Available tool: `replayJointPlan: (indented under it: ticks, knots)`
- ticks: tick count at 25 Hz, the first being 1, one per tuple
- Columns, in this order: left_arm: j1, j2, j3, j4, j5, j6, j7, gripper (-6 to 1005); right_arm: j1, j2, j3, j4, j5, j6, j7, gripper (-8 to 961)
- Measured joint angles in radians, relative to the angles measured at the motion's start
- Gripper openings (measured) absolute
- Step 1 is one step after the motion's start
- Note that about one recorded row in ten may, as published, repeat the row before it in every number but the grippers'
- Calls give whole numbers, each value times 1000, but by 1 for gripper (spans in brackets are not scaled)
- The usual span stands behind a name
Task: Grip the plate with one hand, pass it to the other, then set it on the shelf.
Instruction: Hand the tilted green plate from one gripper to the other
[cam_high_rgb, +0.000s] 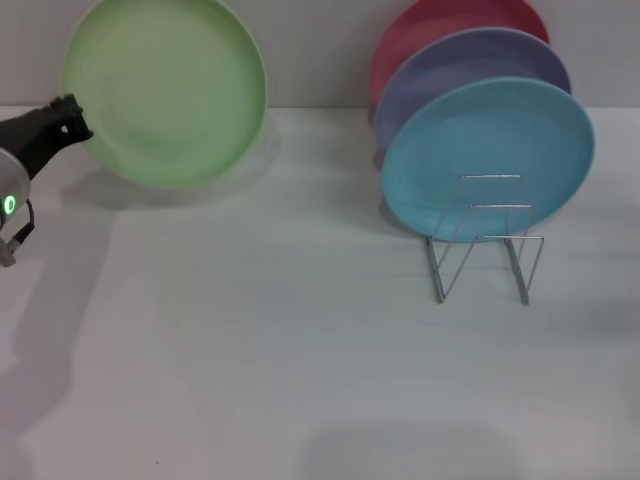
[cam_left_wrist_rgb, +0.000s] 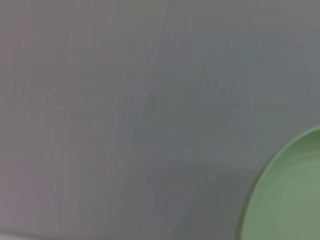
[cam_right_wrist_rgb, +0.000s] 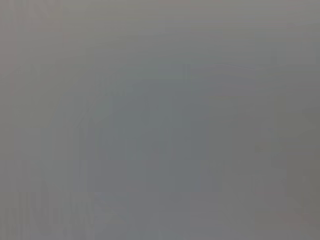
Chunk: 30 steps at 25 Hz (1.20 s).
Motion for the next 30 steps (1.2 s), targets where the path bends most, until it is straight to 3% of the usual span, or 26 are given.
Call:
replayJointPlan:
  ticks: [5, 8, 11, 13, 14, 18, 22, 23, 30]
  knots:
    - [2, 4, 81, 0, 38, 166, 2, 40, -1, 4, -6, -3, -2, 2, 0, 625]
    - [20, 5, 148, 9, 137, 312, -18, 40, -4, 5, -7, -6, -2, 3, 0, 625]
    - [27, 7, 180, 11, 190, 361, -50, 41, -5, 6, -7, -6, -2, 6, 0, 625]
    - [44, 9, 226, 5, 347, 442, -187, 41, -6, 7, -7, -10, -2, 11, 0, 625]
    - [44, 9, 226, 5, 347, 442, -187, 41, -6, 7, -7, -10, -2, 11, 0, 625]
    - [55, 9, 248, -35, 577, 518, -420, 42, -6, 9, -7, -10, -2, 15, 0, 625]
    - [53, 11, 254, -136, 779, 635, -696, 42, -6, 15, -9, -10, -8, 16, 0, 624]
    - [47, 10, 253, -213, 866, 716, -824, 42, -6, 19, -10, -10, -10, 16, -1, 624]
    - [42, 0, 265, -350, 927, 826, -928, 43, -66, 34, -89, 51, -16, -62, -63, 625]
